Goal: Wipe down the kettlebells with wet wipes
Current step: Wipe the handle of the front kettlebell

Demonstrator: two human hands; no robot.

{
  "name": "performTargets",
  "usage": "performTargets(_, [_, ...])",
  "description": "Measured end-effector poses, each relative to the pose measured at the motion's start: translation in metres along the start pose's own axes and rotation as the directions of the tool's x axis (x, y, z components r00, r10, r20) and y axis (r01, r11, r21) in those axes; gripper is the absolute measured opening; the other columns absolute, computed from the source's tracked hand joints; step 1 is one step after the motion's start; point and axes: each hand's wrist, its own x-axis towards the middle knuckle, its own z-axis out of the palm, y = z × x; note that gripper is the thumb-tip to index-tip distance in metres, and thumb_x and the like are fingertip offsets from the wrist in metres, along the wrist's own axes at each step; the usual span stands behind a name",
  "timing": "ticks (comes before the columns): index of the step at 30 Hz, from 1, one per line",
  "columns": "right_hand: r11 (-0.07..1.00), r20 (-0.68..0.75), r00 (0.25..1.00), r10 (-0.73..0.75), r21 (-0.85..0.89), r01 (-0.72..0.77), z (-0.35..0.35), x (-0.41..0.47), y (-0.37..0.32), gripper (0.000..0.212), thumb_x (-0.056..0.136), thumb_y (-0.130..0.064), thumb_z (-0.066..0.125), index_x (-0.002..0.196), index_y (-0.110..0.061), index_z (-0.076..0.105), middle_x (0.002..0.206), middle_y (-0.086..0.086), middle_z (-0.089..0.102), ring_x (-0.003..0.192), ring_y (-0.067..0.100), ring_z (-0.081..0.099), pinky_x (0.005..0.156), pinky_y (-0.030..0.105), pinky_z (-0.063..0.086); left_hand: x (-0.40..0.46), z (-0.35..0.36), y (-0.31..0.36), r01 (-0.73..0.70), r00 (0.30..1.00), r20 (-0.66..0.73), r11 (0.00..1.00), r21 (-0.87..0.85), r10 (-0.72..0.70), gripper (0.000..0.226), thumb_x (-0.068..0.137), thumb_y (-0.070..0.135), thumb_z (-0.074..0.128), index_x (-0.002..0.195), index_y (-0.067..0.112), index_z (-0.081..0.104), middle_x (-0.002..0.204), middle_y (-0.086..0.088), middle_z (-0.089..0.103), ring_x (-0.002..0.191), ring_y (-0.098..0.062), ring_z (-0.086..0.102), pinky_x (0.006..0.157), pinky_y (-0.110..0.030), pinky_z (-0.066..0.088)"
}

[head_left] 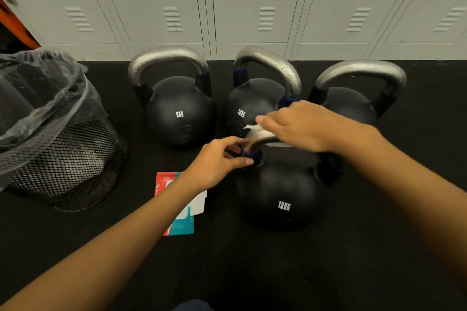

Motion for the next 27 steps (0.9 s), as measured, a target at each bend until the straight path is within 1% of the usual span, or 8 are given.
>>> performTargets(2, [0.976,0.121,0.991,0.063,0.199,-0.086,-0.007,-0.012,0.018,0.051,0.105,-0.048,0.018,0.135,-0.027,0.054,0.135,0.009,0.058,0.114,0.03,0.058,0.1,0.036,0.037,0.0,-0.001,0.001,0.002,1.0,0.001,1.0,-0.015,-0.002,0.045,0.082,0.025,0.073,0.125,0.024,0.06,0.11,0.001,0.065,0.096,-0.011,0.063,0.087,-0.023,0.049])
performTargets(7, [0.833,0.019,0.993,0.115,0.543,-0.107,0.017,-0.047,0.06,0.046,0.105,-0.044,0.029,0.083,-0.022,0.064,0.08,-0.004,0.065,0.081,0.011,0.058,0.087,0.034,0.042,0.003,-0.006,0.002,0.017,0.999,0.037,1.0,0.001,-0.017,0.046,0.081,0.025,0.074,0.124,0.024,0.06,0.111,0.0,0.065,0.096,-0.011,0.063,0.085,-0.021,0.048])
performTargets(10, [0.677,-0.099,0.977,0.189,0.734,-0.057,0.043,-0.063,0.071,0.04,0.107,-0.034,0.028,0.106,-0.024,0.066,0.095,-0.001,0.067,0.084,0.003,0.059,0.087,0.021,0.042,0.005,-0.008,0.004,0.023,0.998,0.056,1.0,0.007,-0.023,0.043,0.079,0.024,0.075,0.12,0.024,0.063,0.108,0.001,0.066,0.097,-0.012,0.063,0.094,-0.032,0.049])
performTargets(12, [0.455,-0.156,0.953,0.261,0.89,0.021,0.058,-0.071,0.064,0.045,0.108,-0.033,0.025,0.111,-0.045,0.068,0.107,-0.018,0.069,0.103,-0.008,0.059,0.09,0.008,0.039,0.006,-0.01,0.005,0.02,0.997,0.072,0.999,0.035,-0.022,0.041,0.079,0.025,0.076,0.118,0.025,0.063,0.107,0.002,0.066,0.098,-0.013,0.063,0.096,-0.037,0.048])
performTargets(17, [0.18,-0.233,0.875,0.424,0.969,0.171,0.107,-0.079,0.053,0.041,0.1,-0.055,0.029,0.125,-0.049,0.06,0.135,-0.018,0.058,0.135,0.005,0.044,0.115,0.028,0.028,0.011,-0.019,0.013,-0.001,0.987,0.158,0.995,0.101,-0.015,0.035,0.078,0.023,0.076,0.111,0.023,0.064,0.103,0.0,0.067,0.091,-0.016,0.066,0.095,-0.04,0.049])
performTargets(19, [0.202,-0.224,0.827,0.516,0.97,0.137,0.115,-0.083,0.052,0.041,0.101,-0.057,0.033,0.131,-0.042,0.057,0.127,-0.012,0.063,0.127,0.01,0.053,0.11,0.039,0.037,0.012,-0.023,0.018,-0.031,0.978,0.207,0.992,0.126,0.004,0.036,0.077,0.023,0.077,0.111,0.022,0.064,0.101,0.001,0.069,0.089,-0.015,0.067,0.093,-0.038,0.051])
performTargets(22, [0.384,-0.337,0.757,0.56,0.915,0.124,0.099,-0.088,0.04,0.029,0.105,-0.036,0.038,0.127,-0.038,0.056,0.114,-0.023,0.064,0.113,-0.009,0.056,0.093,0.015,0.043,0.014,-0.031,0.024,-0.069,0.952,0.305,0.971,0.231,-0.005,0.045,0.075,0.028,0.079,0.116,0.023,0.061,0.107,0.004,0.067,0.093,-0.013,0.065,0.089,-0.031,0.051])
performTargets(27, [0.789,-0.511,0.8,0.314,0.61,0.08,0.071,-0.076,0.029,0.036,0.1,-0.038,0.049,0.135,-0.032,0.057,0.131,-0.018,0.057,0.127,0.002,0.047,0.106,0.018,0.035,0.018,-0.05,0.04,-0.235,0.903,0.43,0.853,0.465,0.014,0.056,0.078,0.029,0.077,0.129,0.026,0.053,0.118,0.01,0.055,0.106,-0.011,0.055,0.085,-0.02,0.043])
